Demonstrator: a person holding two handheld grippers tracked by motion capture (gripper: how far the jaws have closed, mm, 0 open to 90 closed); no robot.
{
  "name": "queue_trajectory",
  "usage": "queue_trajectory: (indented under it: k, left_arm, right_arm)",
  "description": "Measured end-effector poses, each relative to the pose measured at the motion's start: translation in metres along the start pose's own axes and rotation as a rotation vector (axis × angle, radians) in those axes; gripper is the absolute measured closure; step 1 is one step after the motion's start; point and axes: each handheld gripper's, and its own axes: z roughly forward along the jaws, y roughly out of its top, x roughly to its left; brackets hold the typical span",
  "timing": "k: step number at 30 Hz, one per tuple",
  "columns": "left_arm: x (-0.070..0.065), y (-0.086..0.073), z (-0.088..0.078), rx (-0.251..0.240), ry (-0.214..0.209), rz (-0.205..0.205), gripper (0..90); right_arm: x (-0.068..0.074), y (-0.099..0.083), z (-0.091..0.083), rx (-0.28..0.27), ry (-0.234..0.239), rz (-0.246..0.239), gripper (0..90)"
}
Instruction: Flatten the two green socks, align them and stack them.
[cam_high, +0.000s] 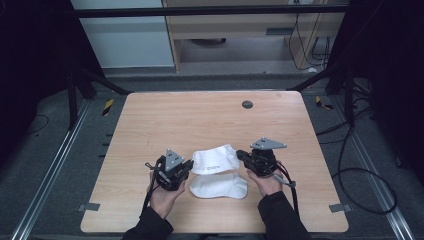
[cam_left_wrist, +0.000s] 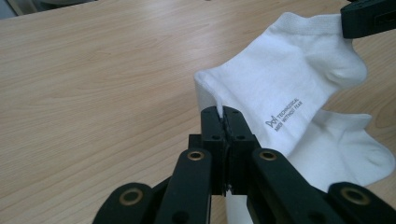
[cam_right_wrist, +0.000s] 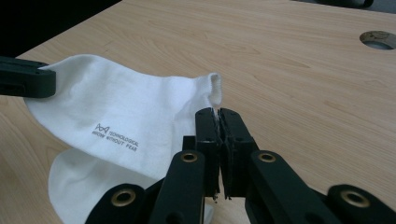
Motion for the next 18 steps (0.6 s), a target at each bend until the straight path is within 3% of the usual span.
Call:
queue_trajectory:
  k: [11,18]
  left_arm:
    - [-0.02,-0.005,-0.001,0.035,-0.031,0.042,87.9]
    - [-0.024,-0.012,0.0,0.068,-0.042,0.058,87.9]
  right_arm:
    - [-0.003,-0.018,-0.017,0.032,0.006,0.01,87.0]
    - [0.003,-0.032,-0.025,0.056,0.016,0.004,87.0]
